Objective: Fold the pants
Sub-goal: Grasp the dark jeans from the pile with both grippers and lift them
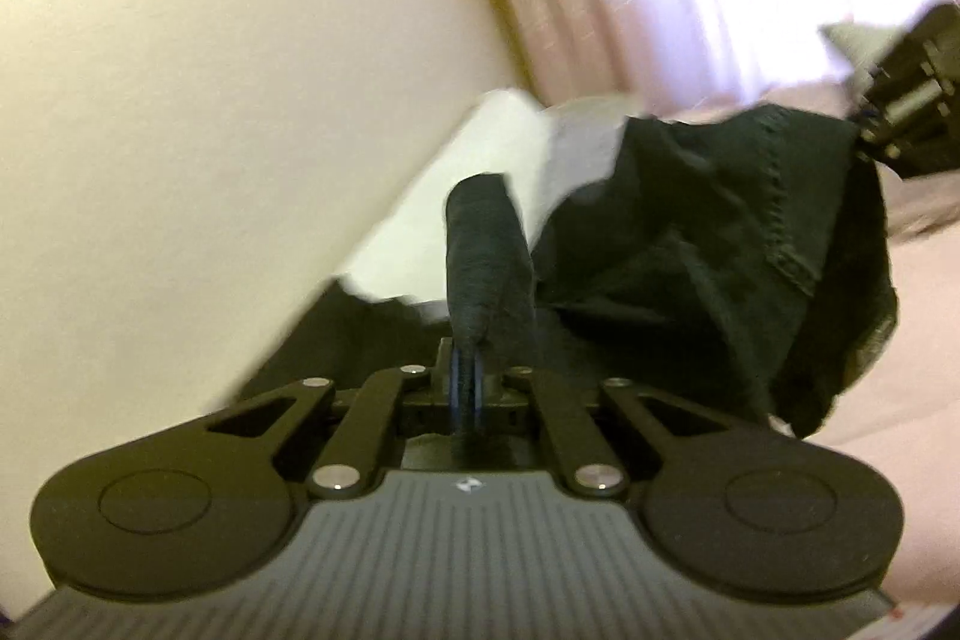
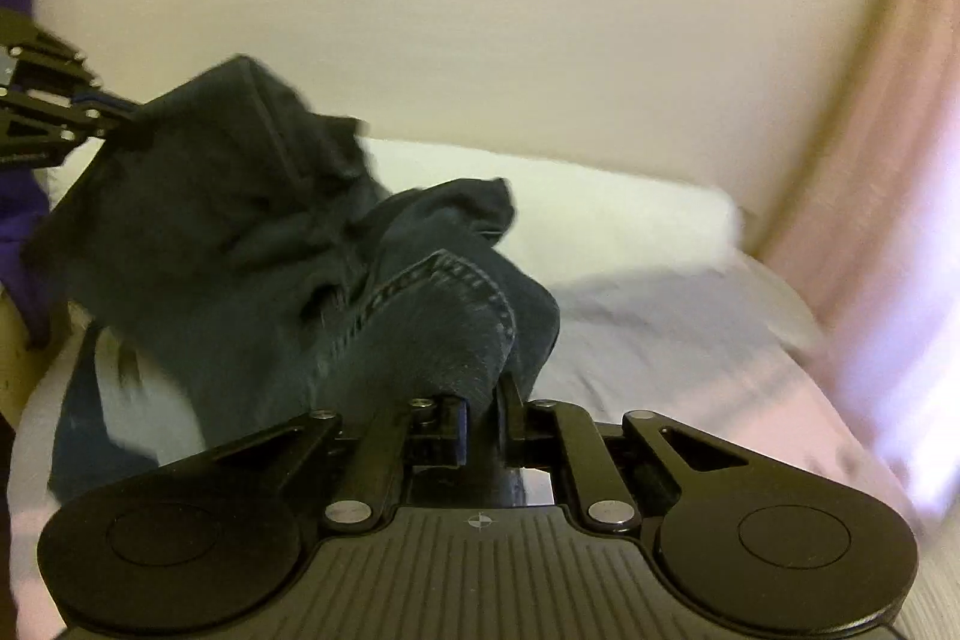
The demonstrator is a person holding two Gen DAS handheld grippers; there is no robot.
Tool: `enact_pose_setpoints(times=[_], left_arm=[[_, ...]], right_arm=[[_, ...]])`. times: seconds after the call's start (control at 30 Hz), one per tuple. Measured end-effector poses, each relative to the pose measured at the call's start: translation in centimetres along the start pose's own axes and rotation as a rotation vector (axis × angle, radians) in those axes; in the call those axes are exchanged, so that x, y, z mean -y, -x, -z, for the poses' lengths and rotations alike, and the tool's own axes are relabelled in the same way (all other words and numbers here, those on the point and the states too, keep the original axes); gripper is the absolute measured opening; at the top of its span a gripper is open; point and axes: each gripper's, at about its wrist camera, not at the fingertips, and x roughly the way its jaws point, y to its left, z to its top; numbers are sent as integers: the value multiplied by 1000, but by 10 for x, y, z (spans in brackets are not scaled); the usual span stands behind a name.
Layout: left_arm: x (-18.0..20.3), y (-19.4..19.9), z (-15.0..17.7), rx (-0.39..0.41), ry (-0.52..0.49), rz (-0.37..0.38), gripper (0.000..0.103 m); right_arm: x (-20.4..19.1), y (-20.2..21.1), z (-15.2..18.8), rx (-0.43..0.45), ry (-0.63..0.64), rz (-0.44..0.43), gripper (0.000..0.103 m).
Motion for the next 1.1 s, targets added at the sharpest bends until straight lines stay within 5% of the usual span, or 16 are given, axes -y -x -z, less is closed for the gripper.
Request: enact_pose_setpoints(times=[0.27, 0.53, 0.6, 0.67, 0.77, 0.83, 1.1], left_arm=[[176, 88, 1, -27, 134, 347, 2], [342, 118, 16, -231, 164, 661, 2], [365, 102, 25, -315, 157, 658, 5], [388, 90, 27, -332, 97, 573, 9], [412, 81, 31, -311, -11, 538, 17], [430, 86, 47, -283, -81, 584, 34], [522, 118, 134, -187, -477, 920, 57]], right_arm=[[67, 236, 173, -210, -141, 217, 5], [107, 404, 313, -441, -353, 393, 5], [128, 405, 347, -501, -402, 480, 7], [130, 415, 380, -529, -435, 609, 12], [127, 432, 430, -533, -595, 646, 43], [117, 431, 451, -554, -657, 631, 56], [13, 428, 524, -764, -802, 587, 56]])
